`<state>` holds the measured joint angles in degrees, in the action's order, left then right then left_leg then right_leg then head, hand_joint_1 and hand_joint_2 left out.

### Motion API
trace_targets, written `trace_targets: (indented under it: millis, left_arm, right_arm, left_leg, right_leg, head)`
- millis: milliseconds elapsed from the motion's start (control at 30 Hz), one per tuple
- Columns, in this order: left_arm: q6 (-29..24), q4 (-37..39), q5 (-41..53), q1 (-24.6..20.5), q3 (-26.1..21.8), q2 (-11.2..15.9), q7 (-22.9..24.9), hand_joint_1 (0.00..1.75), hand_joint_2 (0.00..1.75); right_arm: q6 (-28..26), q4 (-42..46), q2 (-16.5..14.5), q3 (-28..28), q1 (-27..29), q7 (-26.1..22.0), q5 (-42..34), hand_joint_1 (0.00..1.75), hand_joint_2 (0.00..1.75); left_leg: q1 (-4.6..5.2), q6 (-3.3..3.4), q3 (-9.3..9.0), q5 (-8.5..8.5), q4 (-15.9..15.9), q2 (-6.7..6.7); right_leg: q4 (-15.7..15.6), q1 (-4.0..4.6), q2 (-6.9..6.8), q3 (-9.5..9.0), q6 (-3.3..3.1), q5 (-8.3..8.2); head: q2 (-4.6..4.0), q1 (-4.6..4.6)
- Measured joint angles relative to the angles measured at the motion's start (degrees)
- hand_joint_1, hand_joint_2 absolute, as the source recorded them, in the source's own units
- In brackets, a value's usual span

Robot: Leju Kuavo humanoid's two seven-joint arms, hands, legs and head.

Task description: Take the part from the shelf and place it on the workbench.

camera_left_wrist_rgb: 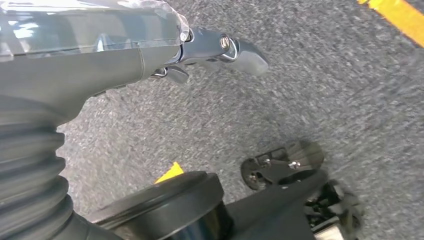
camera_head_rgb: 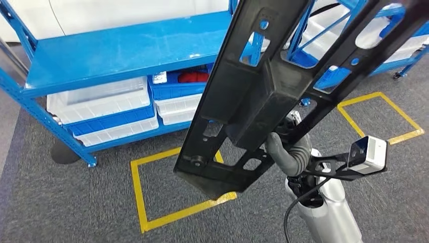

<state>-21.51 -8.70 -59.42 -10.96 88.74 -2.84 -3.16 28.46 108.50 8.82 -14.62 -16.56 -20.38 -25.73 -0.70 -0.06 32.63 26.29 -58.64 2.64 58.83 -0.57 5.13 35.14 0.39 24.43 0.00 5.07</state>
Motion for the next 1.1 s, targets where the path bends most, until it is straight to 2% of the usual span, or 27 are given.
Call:
trace_targets:
  millis: [33, 67, 100, 167, 200, 233, 267, 300, 367, 400, 433, 467, 533, 600, 667, 700, 733, 767, 800, 833, 900, 933, 967, 1033, 1067, 1100]
  left_arm:
    - [-0.01, 0.01, -0.05, -0.01, 0.0, -0.04, -0.08, 0.0, 1.75]
    - [-0.02, 0.01, -0.09, -0.04, 0.0, -0.09, -0.15, 0.0, 1.75]
    - [-0.03, 0.02, -0.13, -0.04, 0.0, -0.14, -0.2, 0.0, 1.75]
    - [-0.03, 0.02, -0.15, 0.09, 0.0, -0.2, -0.23, 0.0, 1.75]
    - [-0.03, 0.02, -0.16, 0.2, 0.0, -0.21, -0.23, 0.0, 1.75]
    - [-0.02, 0.02, -0.16, 0.29, 0.0, -0.22, -0.23, 0.0, 1.75]
    - [-0.02, 0.02, -0.16, 0.34, 0.0, -0.22, -0.24, 0.0, 1.75]
    - [-0.02, 0.02, -0.16, 0.35, 0.0, -0.22, -0.25, 0.0, 1.75]
    - [0.02, 0.02, -0.14, 0.32, 0.0, -0.23, -0.27, 0.0, 1.75]
    - [0.03, 0.02, -0.12, 0.31, 0.0, -0.24, -0.27, 0.0, 1.75]
    - [0.04, 0.02, -0.11, 0.33, 0.0, -0.24, -0.26, 0.0, 1.75]
    - [0.04, 0.02, -0.1, 0.38, 0.01, -0.24, -0.26, 0.0, 1.75]
    - [0.04, 0.02, -0.08, 0.53, 0.02, -0.24, -0.25, 0.0, 1.75]
    - [0.05, 0.02, -0.09, 0.7, 0.02, -0.24, -0.16, 0.0, 1.75]
    - [0.11, 0.02, -0.21, 0.96, 0.01, -0.24, -0.01, 0.0, 1.75]
    - [0.29, 0.02, -0.17, 1.01, -0.01, -0.25, 0.14, 0.0, 1.75]
    - [0.57, 0.02, 0.02, 1.01, -0.02, -0.29, 0.34, 0.0, 1.75]
    - [0.86, 0.02, 0.41, 0.97, -0.02, -0.42, 0.62, 0.0, 1.75]
    - [1.1, 0.02, 0.86, 1.0, -0.02, -0.6, 0.95, 0.0, 1.75]
    - [1.21, 0.02, 1.27, 1.14, -0.02, -0.81, 1.22, 0.0, 1.75]
    - [1.16, 0.02, 1.66, 1.55, -0.02, -1.14, 1.48, 0.0, 1.75]
    - [1.12, 0.02, 1.7, 1.68, -0.02, -1.28, 1.51, 0.0, 1.75]
    - [1.07, 0.02, 1.67, 1.71, -0.02, -1.38, 1.51, 0.0, 1.75]
    - [0.89, 0.02, 1.48, 1.62, -0.03, -1.6, 1.5, 0.0, 1.75]
    - [0.75, 0.03, 1.3, 1.55, -0.03, -1.67, 1.5, 0.0, 1.75]
    - [0.63, 0.03, 1.05, 1.54, -0.04, -1.74, 1.5, 0.0, 1.75]
  right_arm:
    - [0.0, 0.13, 0.01, 0.0, 0.14, -0.06, 0.01, 1.75, 1.75]
    - [0.0, 0.27, 0.02, 0.0, 0.22, -0.12, 0.01, 1.75, 1.75]
    - [0.0, 0.38, 0.02, 0.0, 0.26, -0.17, 0.01, 1.75, 1.75]
    - [0.02, 0.5, 0.01, -0.03, 0.39, -0.22, 0.01, 1.75, 1.75]
    - [0.02, 0.5, 0.01, -0.04, 0.49, -0.22, 0.01, 1.75, 1.75]
    - [0.02, 0.5, 0.0, -0.06, 0.61, -0.22, 0.01, 1.75, 1.75]
    - [0.01, 0.5, 0.02, -0.07, 0.72, -0.23, 0.03, 1.75, 1.75]
    - [-0.03, 0.52, 0.04, -0.07, 0.81, -0.26, 0.05, 1.75, 1.75]
    - [-0.21, 0.71, 0.07, -0.07, 1.08, -0.46, 0.11, 1.75, 1.75]
    - [-0.34, 0.87, 0.08, -0.07, 1.28, -0.62, 0.14, 1.75, 1.75]
    - [-0.48, 1.08, 0.08, -0.07, 1.53, -0.83, 0.16, 1.75, 1.75]
    - [-0.59, 1.29, 0.08, -0.07, 1.82, -1.04, 0.17, 1.75, 1.75]
    - [-0.69, 1.74, 0.09, -0.04, 2.69, -1.33, 0.13, 1.75, 1.75]
    - [-0.82, 2.25, 0.08, 0.01, 3.79, -1.38, -0.1, 1.75, 1.75]
    - [-1.07, 2.65, -0.04, 0.02, 4.72, -1.09, -0.4, 1.75, 1.75]
    - [-1.37, 2.77, -0.13, 0.02, 5.2, -0.87, -0.39, 1.75, 1.75]
    - [-1.76, 2.97, -0.2, 0.05, 5.82, -0.56, -0.16, 1.75, 1.75]
    - [-2.21, 3.38, -0.25, 0.16, 6.63, -0.27, 0.26, 1.75, 1.75]
    - [-2.55, 3.95, -0.28, 0.36, 7.5, -0.02, 0.72, 1.75, 1.75]
    - [-2.73, 4.59, -0.31, 0.62, 8.24, 0.18, 1.11, 1.75, 1.75]
    - [-2.7, 5.59, -0.32, 1.2, 8.91, 0.26, 1.37, 1.75, 1.75]
    - [-2.64, 5.83, -0.35, 1.43, 8.97, 0.26, 1.39, 1.75, 1.75]
    - [-2.54, 5.95, -0.38, 1.62, 9.06, 0.27, 1.41, 1.75, 1.75]
    - [-2.12, 6.01, -0.48, 2.01, 9.32, 0.46, 1.32, 1.75, 1.75]
    - [-1.86, 5.99, -0.5, 2.25, 9.4, 0.6, 1.18, 1.75, 1.75]
    - [-1.58, 5.96, -0.52, 2.54, 9.37, 0.72, 0.96, 1.75, 1.75]
  left_leg:
    - [-0.02, 0.4, -0.08, -0.21, 0.28, -0.45]
    - [-0.07, 0.83, -0.2, -0.42, 0.59, -0.94]
    - [-0.14, 1.17, -0.3, -0.59, 0.89, -1.48]
    - [-0.07, 1.51, -0.29, -0.67, 1.05, -2.59]
    - [-0.02, 1.55, -0.23, -0.66, 1.04, -3.18]
    - [0.01, 1.56, -0.2, -0.63, 1.03, -3.76]
    - [0.03, 1.55, -0.19, -0.61, 1.02, -4.35]
    - [0.05, 1.49, -0.24, -0.56, 1.01, -4.86]
    - [0.17, 1.24, -0.47, -0.4, 0.99, -5.79]
    - [0.3, 1.01, -0.57, -0.3, 0.96, -6.16]
    - [0.42, 0.73, -0.65, -0.22, 0.97, -6.52]
    - [0.53, 0.44, -0.72, -0.16, 1.0, -6.91]
    - [0.57, -0.21, -0.91, 0.09, 1.01, -7.51]
    - [0.42, -0.82, -0.23, 1.75, -0.99, -6.23]
    - [0.26, -1.13, 2.55, 5.39, -7.35, -4.11]
    - [0.25, -1.16, 4.29, 7.14, -11.27, -3.59]
    - [0.24, -1.16, 5.52, 8.05, -14.15, -3.37]
    - [0.24, -1.11, 5.85, 7.85, -15.16, -3.26]
    - [0.22, -1.02, 5.14, 6.54, -13.9, -3.17]
    - [0.17, -0.87, 3.53, 4.49, -10.69, -2.8]
    - [-0.12, -0.56, 0.09, 1.45, -3.29, -0.31]
    - [-0.24, -0.44, -0.92, 0.95, -1.02, 0.82]
    - [-0.24, -0.3, -1.27, 1.1, -0.03, 1.55]
    - [-0.15, 0.25, -1.37, 1.07, 0.41, 0.76]
    - [-0.14, 0.64, -1.45, 0.91, 0.65, 0.17]
    - [-0.19, 1.01, -1.55, 0.74, 0.87, -0.46]
  right_leg:
    - [0.11, -0.08, -0.2, 0.1, 0.35, 0.07]
    - [0.79, -0.07, -0.97, 0.44, 0.7, 0.59]
    - [2.6, -0.06, -2.06, 1.29, 1.0, 1.76]
    - [9.38, -0.21, -4.15, 4.54, 1.51, 5.31]
    - [13.06, -0.32, -4.5, 6.31, 1.72, 6.76]
    - [15.35, -0.42, -4.68, 7.4, 1.87, 7.27]
    - [15.62, -0.48, -4.83, 7.47, 1.94, 6.77]
    - [13.55, -0.51, -5.06, 6.32, 1.91, 5.3]
    - [5.39, -0.24, -6.9, 1.9, 1.38, 1.9]
    - [2.0, 0.03, -7.84, 0.16, 0.93, 0.88]
    - [-0.04, 0.3, -8.53, -0.83, 0.47, 0.48]
    - [-0.59, 0.53, -8.64, -0.94, 0.06, 0.63]
    - [-0.78, 0.42, -7.55, -0.89, -0.57, 0.38]
    - [-1.19, 0.09, -6.61, -1.06, -1.21, 0.11]
    - [-1.33, -0.03, -5.59, -1.07, -1.63, -0.03]
    - [-1.31, -0.01, -5.01, -1.03, -1.74, -0.05]
    - [-1.3, 0.01, -4.43, -1.03, -1.75, -0.06]
    - [-1.26, 0.02, -3.8, -1.07, -1.74, -0.05]
    - [-1.21, 0.02, -3.14, -1.11, -1.71, -0.04]
    - [-1.1, 0.0, -2.38, -1.13, -1.62, -0.01]
    - [-0.66, 0.0, -0.84, -0.79, -1.23, 0.05]
    - [-0.44, -0.05, -0.15, -0.44, -0.88, -0.03]
    - [-0.3, -0.1, 0.47, -0.05, -0.46, -0.16]
    - [-0.27, -0.37, 1.44, 0.46, 0.41, -0.47]
    - [0.04, -0.35, 0.88, 0.69, 0.75, -0.31]
    - [1.12, -0.32, -0.32, 1.24, 1.0, 0.38]
  head:
    - [0.0, -0.01]
    - [0.0, -0.01]
    - [0.0, -0.02]
    - [0.0, -0.02]
    - [0.0, -0.02]
    - [0.0, -0.02]
    - [0.0, -0.02]
    - [0.0, -0.02]
    - [0.0, -0.02]
    - [0.0, -0.02]
    - [0.0, -0.02]
    - [0.0, -0.01]
    - [0.0, -0.01]
    - [0.0, -0.01]
    - [0.0, -0.01]
    - [0.0, 0.0]
    - [0.0, 0.0]
    - [0.0, 0.0]
    - [0.0, 0.0]
    - [0.0, 0.0]
    - [0.0, -0.01]
    - [0.0, -0.01]
    - [0.0, -0.01]
    - [0.0, -0.01]
    - [0.0, -0.01]
    - [0.0, -0.02]
